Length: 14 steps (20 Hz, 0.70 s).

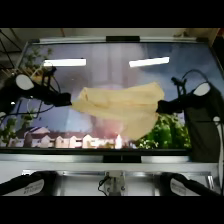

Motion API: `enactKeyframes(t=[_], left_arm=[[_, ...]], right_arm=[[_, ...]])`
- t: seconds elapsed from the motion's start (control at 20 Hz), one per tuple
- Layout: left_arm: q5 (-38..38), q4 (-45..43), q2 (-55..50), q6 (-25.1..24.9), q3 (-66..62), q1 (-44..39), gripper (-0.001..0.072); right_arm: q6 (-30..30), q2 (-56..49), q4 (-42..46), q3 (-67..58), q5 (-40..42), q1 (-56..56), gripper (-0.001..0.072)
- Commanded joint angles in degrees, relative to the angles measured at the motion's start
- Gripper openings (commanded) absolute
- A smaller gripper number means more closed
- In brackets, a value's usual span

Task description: Fold the shirts.

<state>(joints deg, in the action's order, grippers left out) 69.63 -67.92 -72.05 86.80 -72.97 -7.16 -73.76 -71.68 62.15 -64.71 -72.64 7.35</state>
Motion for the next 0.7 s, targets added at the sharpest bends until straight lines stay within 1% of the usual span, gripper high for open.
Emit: enactKeyframes(t=[0.0, 0.1, 0.15, 0.2, 0.25, 0.3, 0.35, 0.45, 0.5, 0.65], left_arm=[[-0.92, -2.21, 13.07, -0.07, -14.82, 1.07, 0.0033], [-5.66, -2.19, 21.46, -0.02, -24.28, 1.07, 0.0033], [-9.09, -2.14, 25.59, 0.52, -27.15, 1.07, 0.0033], [-12.35, -2.16, 29.27, 2.47, -28.17, 1.07, 0.0033], [-14.62, -2.21, 32.92, 4.24, -28.17, 1.07, 0.0033], [-14.47, -2.21, 35.76, 5.35, -28.09, 1.07, 0.0033], [-13.05, -2.21, 37.7, 6.36, -28.02, 1.07, 0.0033], [-9.09, -2.93, 39.85, 7.02, -28.02, 1.07, 0.0033], [-7.34, -4.37, 40.0, 7.02, -28.02, 1.07, 0.0033], [-0.96, -13.7, 38.03, 7.37, -27.1, 1.07, 0.0033]], right_arm=[[3.19, 14.82, 0.0, -16.61, 2.82, 2.67, 0.0069], [3.74, 23.54, 1.36, -26.69, 10.97, 3.65, 0.0069], [6.19, 27.56, 1.33, -30.1, 15.19, 3.65, 0.0069], [6.58, 31.01, 1.31, -32.37, 18.43, 3.65, 0.0069], [6.19, 33.83, 1.49, -33.62, 19.87, 3.67, 0.0069], [4.83, 36.17, 2.78, -34.29, 20.17, 3.65, 0.0069], [2.62, 38.16, 4.42, -34.45, 19.65, 3.65, 0.0069], [-1.01, 40.11, 9.03, -34.45, 15.65, 3.65, 0.0069], [-1.6, 40.17, 10.97, -34.45, 12.61, 3.65, 0.0069], [-1.66, 37.57, 16.09, -34.42, 3.06, 3.65, 0.0069]])
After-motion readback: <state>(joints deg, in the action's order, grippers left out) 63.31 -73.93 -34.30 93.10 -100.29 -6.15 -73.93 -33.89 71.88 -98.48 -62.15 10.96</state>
